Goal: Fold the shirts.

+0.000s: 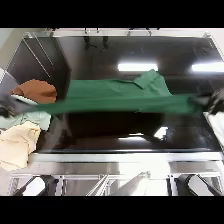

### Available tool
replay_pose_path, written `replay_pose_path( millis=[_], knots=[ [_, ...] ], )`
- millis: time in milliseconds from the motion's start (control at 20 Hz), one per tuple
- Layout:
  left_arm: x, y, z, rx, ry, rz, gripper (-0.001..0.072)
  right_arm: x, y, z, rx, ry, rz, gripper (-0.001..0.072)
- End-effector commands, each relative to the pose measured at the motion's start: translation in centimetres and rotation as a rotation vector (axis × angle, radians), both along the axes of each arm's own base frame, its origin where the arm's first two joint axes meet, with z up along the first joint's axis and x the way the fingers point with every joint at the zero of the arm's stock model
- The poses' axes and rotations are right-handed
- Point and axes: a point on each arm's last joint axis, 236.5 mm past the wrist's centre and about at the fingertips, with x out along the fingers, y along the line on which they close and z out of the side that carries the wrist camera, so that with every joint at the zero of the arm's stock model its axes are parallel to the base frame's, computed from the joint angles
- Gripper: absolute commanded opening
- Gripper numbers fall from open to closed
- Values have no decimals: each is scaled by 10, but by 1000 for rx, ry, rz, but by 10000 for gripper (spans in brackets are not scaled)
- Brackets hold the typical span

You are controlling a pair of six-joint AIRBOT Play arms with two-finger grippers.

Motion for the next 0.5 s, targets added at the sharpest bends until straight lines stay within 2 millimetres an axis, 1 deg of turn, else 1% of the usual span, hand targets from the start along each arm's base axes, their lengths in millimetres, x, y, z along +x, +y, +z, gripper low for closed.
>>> replay_pose_path(
  millis=[0, 50, 100, 150, 200, 250, 300, 350, 400, 450],
  knots=[
    [-52, -46, 218, -176, -748, -56, 19, -55, 23, 198, 223, -629, 41, 19],
    [-70, -58, 250, -144, -869, -69, 18, -78, 28, 241, 204, -799, 35, 19],
    [-86, -70, 278, -89, -980, -70, 18, -99, 33, 277, 171, -946, 16, 19],
    [-96, -80, 296, -23, -1053, -63, 18, -117, 41, 307, 121, -1054, -8, 19],
    [-104, -89, 310, 60, -1120, -57, 18, -125, 49, 325, 45, -1121, -25, 19],
    [-107, -93, 320, 126, -1169, -44, 18, -128, 58, 336, -40, -1161, -34, 20],
    [-106, -92, 330, 183, -1197, -20, 18, -120, 61, 340, -141, -1162, -66, 19],
    [-102, -84, 333, 219, -1196, -8, 19, -105, 57, 338, -252, -1133, -123, 19],
    [-92, -70, 329, 239, -1154, 12, 19, -87, 48, 329, -335, -1082, -175, 19],
    [-74, -48, 320, 264, -1081, 53, 19, -67, 35, 314, -400, -1008, -218, 19]
  ],
)
